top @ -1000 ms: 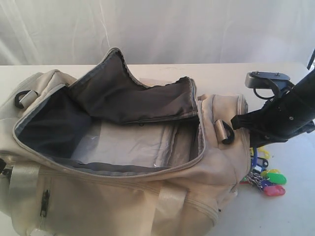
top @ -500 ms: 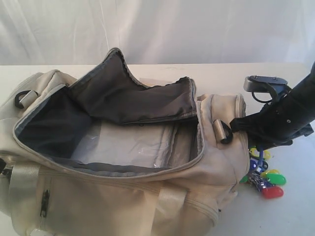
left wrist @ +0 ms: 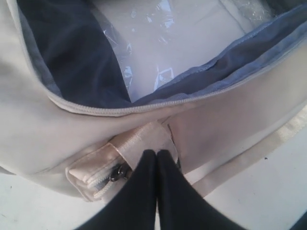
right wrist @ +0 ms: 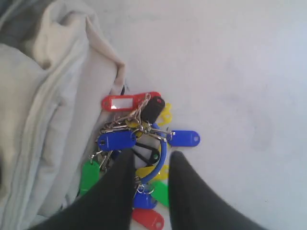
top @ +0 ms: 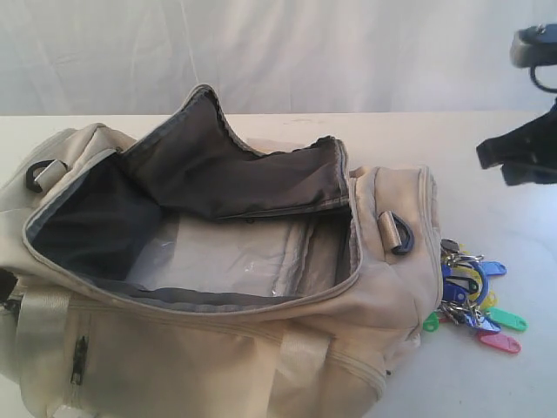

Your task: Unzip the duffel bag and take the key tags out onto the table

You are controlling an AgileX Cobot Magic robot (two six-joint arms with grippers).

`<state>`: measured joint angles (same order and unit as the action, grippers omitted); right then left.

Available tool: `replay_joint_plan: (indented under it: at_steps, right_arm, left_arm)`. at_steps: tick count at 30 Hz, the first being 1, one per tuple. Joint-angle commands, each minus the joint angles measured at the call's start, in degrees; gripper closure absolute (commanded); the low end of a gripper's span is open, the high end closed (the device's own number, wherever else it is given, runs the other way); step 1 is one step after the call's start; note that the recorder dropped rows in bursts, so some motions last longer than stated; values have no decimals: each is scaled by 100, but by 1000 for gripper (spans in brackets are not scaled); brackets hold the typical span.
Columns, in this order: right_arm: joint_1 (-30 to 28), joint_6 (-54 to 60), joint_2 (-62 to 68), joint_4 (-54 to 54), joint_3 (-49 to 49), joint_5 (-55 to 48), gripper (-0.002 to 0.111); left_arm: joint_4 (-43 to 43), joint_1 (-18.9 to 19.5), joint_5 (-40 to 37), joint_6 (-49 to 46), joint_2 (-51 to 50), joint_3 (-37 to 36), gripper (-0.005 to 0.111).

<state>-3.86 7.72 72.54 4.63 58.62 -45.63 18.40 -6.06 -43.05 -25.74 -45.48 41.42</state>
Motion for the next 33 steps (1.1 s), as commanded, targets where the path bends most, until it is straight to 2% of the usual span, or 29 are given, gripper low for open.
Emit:
replay_joint_plan:
  at_steps: [1,6,17,23,28,33]
  right_arm:
    - [-18,-31,-1046,-43,6,38,108]
    - [-18,-53,-1916,-62,-117,115,108]
    - [-18,329,-2832,334,-727,793,108]
    - [-18,1294,-3474,1380,-816,521,108]
    - [-18,1238,-3868,1419,-816,117,108]
    - [-18,1238,-4113,1419,-805,315,108]
  left_arm:
    - [176,23,297,7,42,-22,107]
    - [501,23,286,49,42,-22,107]
    - [499,23,296,27,42,-22,107]
    - [499,23,296,27,42,-22,107]
    - [499,23,296,27,42,-22,107]
    - [499,23,296,27,42,-22,107]
